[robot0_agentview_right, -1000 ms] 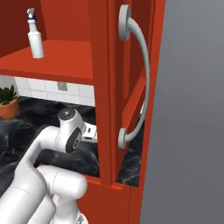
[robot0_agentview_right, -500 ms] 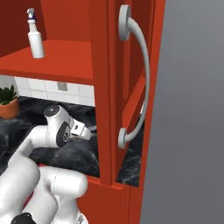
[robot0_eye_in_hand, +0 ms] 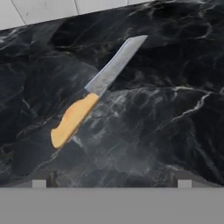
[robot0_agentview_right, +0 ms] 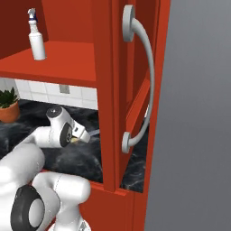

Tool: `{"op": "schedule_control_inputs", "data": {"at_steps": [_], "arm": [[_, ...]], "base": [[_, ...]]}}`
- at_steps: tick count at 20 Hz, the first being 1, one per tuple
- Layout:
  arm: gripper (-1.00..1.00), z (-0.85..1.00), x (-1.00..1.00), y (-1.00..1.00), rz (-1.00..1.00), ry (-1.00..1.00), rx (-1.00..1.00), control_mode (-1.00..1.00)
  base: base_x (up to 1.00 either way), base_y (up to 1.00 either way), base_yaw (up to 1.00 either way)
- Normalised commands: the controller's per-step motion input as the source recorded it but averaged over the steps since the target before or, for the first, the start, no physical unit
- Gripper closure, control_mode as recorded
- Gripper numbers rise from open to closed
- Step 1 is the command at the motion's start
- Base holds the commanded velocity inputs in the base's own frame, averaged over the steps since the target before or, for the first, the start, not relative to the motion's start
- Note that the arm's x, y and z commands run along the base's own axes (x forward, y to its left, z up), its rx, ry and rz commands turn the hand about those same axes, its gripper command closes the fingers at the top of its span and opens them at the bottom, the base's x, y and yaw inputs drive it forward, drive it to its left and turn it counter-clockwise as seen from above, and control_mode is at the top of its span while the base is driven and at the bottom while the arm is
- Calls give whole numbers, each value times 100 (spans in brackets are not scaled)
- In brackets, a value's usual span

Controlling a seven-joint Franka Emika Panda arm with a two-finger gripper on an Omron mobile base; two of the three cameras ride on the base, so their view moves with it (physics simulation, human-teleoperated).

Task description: Move the cutting board and knife to the sink. Then move spray from the cabinet to the counter.

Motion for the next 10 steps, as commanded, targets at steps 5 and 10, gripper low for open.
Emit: {"op": "schedule_control_inputs", "data": {"at_steps": [5, 10], "arm": [[-100, -17, 42, 28, -6, 5, 2, -100], [-100, -22, 31, 14, -7, 8, 2, -100]], "base": [[0, 0, 0], [0, 0, 0]]}}
